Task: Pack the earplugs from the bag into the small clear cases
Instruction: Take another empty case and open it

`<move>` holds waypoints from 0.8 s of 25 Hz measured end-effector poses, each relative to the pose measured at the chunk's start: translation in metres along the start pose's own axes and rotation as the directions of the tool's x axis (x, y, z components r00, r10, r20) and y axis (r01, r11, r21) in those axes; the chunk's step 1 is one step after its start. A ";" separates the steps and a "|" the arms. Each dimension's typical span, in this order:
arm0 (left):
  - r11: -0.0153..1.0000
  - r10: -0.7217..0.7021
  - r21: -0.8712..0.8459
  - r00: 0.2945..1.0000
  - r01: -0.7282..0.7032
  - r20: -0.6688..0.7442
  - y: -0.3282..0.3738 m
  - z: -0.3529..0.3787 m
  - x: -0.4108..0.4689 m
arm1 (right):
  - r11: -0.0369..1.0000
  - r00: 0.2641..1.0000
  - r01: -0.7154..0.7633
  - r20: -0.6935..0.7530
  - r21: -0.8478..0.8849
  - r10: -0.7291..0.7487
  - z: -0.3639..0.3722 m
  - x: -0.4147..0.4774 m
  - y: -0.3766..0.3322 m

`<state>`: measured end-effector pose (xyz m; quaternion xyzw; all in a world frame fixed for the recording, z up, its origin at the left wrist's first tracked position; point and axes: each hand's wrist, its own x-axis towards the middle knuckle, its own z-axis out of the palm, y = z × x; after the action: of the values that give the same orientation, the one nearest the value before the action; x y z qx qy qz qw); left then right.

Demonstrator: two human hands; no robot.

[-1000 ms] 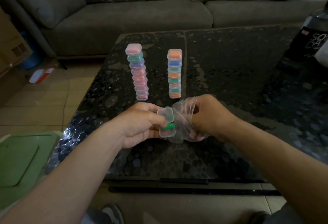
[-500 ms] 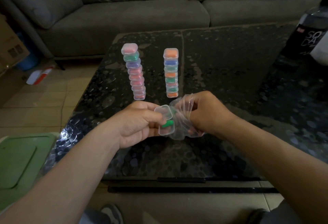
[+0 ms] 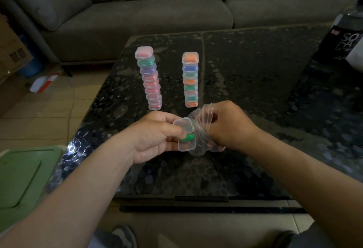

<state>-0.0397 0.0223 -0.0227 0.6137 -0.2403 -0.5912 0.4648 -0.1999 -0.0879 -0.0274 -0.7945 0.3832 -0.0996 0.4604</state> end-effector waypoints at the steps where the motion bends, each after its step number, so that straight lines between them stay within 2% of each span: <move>1: 1.000 0.001 0.004 1.000 -0.001 0.002 0.000 0.000 0.000 | 1.000 1.000 0.003 0.009 -0.010 -0.003 0.001 0.000 0.001; 7: 1.000 -0.001 0.017 1.000 0.000 0.023 0.001 0.001 -0.002 | 0.997 0.998 0.055 0.026 -0.051 -0.054 0.002 0.000 0.001; 13: 1.000 0.001 0.027 1.000 -0.002 0.007 0.001 0.001 -0.001 | 1.000 1.000 0.010 0.006 -0.008 -0.010 0.002 -0.002 -0.002; 20: 0.992 0.001 0.126 0.993 0.014 -0.120 0.000 0.002 -0.001 | 0.990 0.999 -0.020 -0.037 0.143 0.026 0.001 -0.007 -0.006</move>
<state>-0.0421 0.0225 -0.0223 0.6773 -0.2469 -0.5382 0.4367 -0.2008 -0.0807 -0.0214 -0.7531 0.3931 -0.1367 0.5095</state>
